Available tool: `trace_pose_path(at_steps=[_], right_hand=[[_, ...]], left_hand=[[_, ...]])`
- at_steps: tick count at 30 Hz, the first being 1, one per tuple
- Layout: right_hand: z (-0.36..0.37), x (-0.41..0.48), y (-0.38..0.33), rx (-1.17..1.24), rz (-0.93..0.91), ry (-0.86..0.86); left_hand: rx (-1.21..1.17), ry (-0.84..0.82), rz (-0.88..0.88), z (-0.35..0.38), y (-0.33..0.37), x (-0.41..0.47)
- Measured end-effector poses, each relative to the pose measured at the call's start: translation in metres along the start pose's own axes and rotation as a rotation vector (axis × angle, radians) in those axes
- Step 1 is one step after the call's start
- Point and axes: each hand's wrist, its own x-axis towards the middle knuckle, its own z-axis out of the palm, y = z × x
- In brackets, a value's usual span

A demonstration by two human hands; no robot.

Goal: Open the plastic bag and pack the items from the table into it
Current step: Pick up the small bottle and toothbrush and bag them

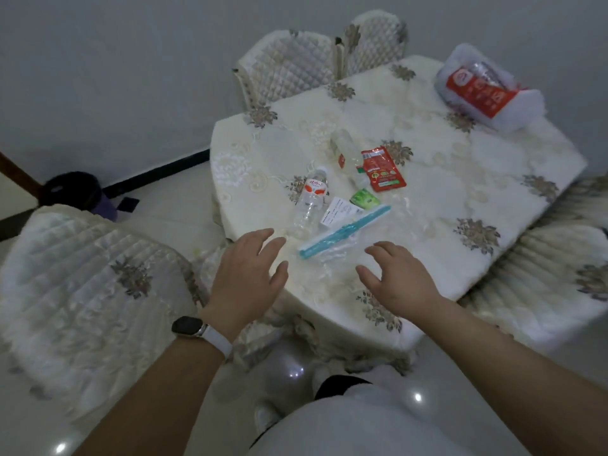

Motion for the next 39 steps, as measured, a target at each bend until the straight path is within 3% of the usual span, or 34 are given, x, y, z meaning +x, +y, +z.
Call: trace_pose_path(at_steps=[7, 12, 17, 26, 33, 39], right_hand=[[0.030, 0.022, 0.025, 0.198, 0.344, -0.039], [0.057, 0.066, 0.030, 0.467, 0.551, -0.109], [0.072, 0.106, 0.028, 0.725, 0.725, -0.036], [0.081, 0.155, 0.020, 0.814, 0.850, 0.015], [0.088, 0.168, 0.020, 0.716, 0.870, 0.027], [0.091, 0.162, 0.029, 0.817, 0.860, 0.066]], left_hand=[[-0.061, -0.112, 0.013, 0.041, -0.020, 0.050], [-0.116, -0.215, -0.121, 0.075, -0.021, 0.087], [-0.152, -0.279, -0.240, 0.108, -0.017, 0.130], [-0.146, -0.531, -0.428, 0.153, -0.019, 0.175], [-0.098, -0.605, -0.533, 0.167, -0.018, 0.188], [-0.098, -0.564, -0.528, 0.174, -0.026, 0.189]])
